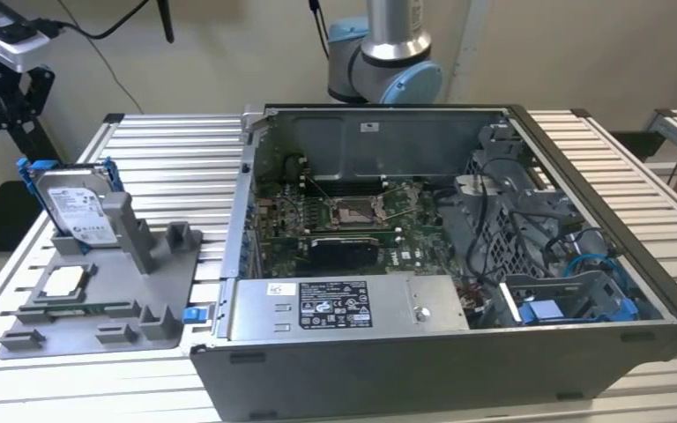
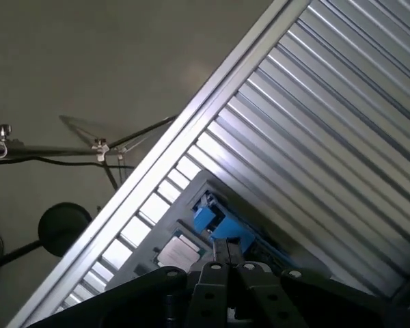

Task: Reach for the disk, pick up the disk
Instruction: 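Pick up the disk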

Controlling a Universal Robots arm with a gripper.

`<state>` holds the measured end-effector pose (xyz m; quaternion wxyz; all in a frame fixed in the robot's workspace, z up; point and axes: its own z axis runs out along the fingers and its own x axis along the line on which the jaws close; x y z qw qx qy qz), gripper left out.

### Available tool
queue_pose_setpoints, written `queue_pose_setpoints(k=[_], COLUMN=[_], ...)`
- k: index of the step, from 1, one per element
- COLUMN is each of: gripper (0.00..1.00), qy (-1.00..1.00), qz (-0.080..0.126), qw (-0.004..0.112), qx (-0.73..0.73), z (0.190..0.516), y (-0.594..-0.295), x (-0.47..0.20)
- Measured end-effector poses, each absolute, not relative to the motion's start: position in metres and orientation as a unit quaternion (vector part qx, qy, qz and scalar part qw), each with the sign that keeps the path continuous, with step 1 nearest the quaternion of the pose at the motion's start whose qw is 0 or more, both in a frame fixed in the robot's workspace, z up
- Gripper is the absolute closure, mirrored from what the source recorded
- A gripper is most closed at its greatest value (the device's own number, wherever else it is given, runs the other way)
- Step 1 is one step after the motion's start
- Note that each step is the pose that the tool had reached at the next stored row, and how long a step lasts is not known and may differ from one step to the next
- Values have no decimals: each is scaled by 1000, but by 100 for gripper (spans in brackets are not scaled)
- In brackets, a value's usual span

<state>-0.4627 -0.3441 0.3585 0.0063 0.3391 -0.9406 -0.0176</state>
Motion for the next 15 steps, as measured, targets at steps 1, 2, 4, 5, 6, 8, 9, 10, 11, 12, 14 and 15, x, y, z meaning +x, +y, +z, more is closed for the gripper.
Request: queue_pose_setpoints(k=[1, 2, 4, 5, 6, 8, 9, 10, 11, 12, 14, 15], gripper=[100, 100, 100, 100, 100, 100, 100, 100, 100, 100, 100, 100], qy=[-937, -934, -928, -925, -923, -922, -922, -922, -922, -922, -922, -921], qz=[-18, -18, -17, -17, -17, -17, -17, -17, -17, -17, -17, -17], qw=[7, 7, 7, 7, 7, 7, 7, 7, 7, 7, 7, 7], qx=[348, 356, 373, 381, 385, 387, 387, 387, 387, 387, 387, 388], z=[359, 359, 359, 359, 359, 359, 359, 359, 359, 359, 359, 359], y=[-344, -344, -344, -344, -344, -344, -344, -344, -344, -344, -344, -344], x=[-463, -463, -463, -463, -463, -463, -463, -463, -463, -463, -463, -463])
